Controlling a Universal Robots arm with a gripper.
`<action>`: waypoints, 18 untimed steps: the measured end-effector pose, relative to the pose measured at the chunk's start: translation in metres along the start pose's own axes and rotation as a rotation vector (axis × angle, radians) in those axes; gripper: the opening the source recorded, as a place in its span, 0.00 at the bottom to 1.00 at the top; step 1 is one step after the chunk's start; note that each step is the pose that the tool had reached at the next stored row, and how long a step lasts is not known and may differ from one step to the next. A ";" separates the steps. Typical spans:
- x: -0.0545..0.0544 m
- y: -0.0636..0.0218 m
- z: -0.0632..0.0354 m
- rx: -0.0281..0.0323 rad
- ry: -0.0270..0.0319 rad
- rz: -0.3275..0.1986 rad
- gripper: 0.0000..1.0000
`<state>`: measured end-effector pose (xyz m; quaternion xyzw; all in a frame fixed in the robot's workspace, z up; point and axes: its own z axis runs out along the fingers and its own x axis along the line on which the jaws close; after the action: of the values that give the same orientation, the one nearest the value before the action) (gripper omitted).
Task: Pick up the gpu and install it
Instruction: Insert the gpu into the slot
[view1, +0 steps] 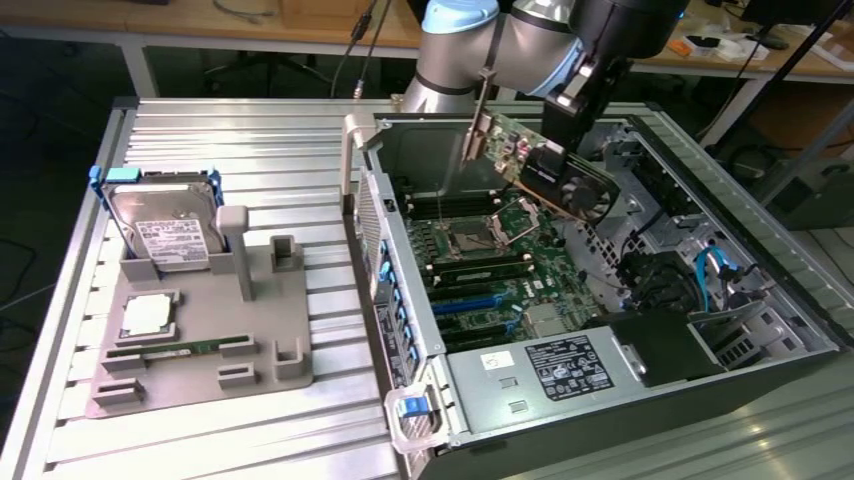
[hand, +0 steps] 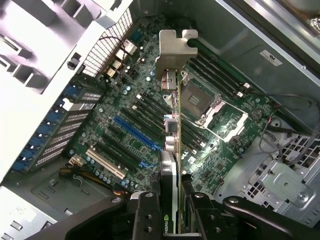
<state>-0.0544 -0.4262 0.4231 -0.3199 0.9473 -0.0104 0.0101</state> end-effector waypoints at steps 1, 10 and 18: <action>0.000 0.0000 0.0000 -0.0001 -0.0002 -0.006 0.27; 0.000 0.0000 0.0000 -0.0008 -0.0017 -0.062 0.27; 0.000 0.0000 0.0000 -0.0014 -0.0029 -0.111 0.27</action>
<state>-0.0544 -0.4262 0.4231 -0.3718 0.9282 -0.0098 0.0107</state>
